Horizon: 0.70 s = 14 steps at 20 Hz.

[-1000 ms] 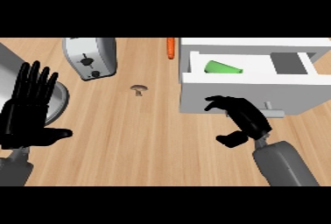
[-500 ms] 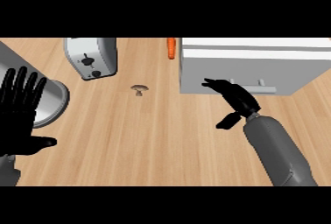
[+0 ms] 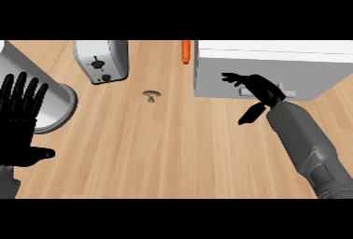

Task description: Pick up the cup, place it into the drawer and close the drawer

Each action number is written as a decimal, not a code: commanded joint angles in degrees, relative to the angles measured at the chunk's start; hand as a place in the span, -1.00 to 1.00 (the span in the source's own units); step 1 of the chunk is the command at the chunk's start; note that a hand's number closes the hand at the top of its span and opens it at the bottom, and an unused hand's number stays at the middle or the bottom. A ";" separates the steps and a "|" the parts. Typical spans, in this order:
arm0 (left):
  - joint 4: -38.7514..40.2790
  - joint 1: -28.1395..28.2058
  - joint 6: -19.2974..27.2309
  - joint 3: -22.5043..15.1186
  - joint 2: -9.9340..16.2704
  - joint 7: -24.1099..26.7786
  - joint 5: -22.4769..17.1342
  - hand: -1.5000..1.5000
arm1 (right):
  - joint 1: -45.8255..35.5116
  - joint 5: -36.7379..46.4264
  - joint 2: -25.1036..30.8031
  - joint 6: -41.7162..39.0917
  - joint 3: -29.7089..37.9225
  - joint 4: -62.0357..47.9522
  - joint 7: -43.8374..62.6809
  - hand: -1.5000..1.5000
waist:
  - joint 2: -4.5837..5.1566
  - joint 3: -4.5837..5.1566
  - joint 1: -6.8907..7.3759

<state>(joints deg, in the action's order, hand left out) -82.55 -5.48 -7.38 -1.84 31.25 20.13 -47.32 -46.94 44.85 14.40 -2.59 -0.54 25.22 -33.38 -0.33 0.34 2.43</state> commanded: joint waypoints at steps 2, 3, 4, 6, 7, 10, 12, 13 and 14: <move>-0.43 0.13 -0.60 -0.91 -0.87 -0.14 1.15 -1.00 | -7.25 0.39 2.06 0.07 2.65 -9.43 3.06 -1.00 | 1.88 -0.48 1.84; 2.82 -1.11 -1.77 0.03 -1.08 0.87 1.02 -1.00 | -4.35 0.83 2.25 2.71 2.46 -10.18 0.43 -1.00 | 2.04 -0.46 1.13; 0.15 -0.74 -0.23 -1.26 -1.87 -0.18 1.25 -1.00 | -8.13 0.00 3.92 -0.22 3.54 -10.66 2.15 -1.00 | 2.05 -0.50 1.93; -1.17 -2.45 0.74 -1.16 -1.25 -1.38 1.60 -1.00 | -9.06 0.10 4.59 -0.36 3.72 -11.89 1.62 -1.00 | 2.18 -0.54 2.18; 1.50 -1.42 -0.95 -0.05 -0.96 0.65 1.87 -1.00 | -7.76 -0.69 6.56 -0.65 4.50 -12.01 -1.58 -1.00 | 2.45 -0.52 2.14; 1.72 -3.20 0.37 -1.10 -2.51 0.17 2.65 -1.00 | -9.95 -0.06 5.90 -1.07 4.16 -13.13 0.07 -1.00 | 2.37 -0.50 1.82; 1.81 -1.54 -0.35 -1.56 -2.43 1.77 4.30 -1.00 | -9.19 -0.20 6.66 -0.72 4.47 -13.77 -1.27 -1.00 | 2.50 -0.53 2.37; 2.78 -2.25 -0.88 -0.89 -2.22 0.66 2.89 -1.00 | -10.90 -0.37 7.72 -2.78 4.67 -13.99 -0.64 -1.00 | 2.55 -0.50 2.36; 2.10 -3.84 1.00 -1.76 -3.42 1.30 4.46 -1.00 | -12.04 0.13 6.03 -2.06 4.22 -14.12 0.80 -1.00 | 2.54 -0.51 2.39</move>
<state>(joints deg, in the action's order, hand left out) -80.78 -7.53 -7.73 -2.93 29.11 21.03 -44.21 -53.59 44.99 17.53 -7.15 1.64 14.39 -40.23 0.07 0.48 3.96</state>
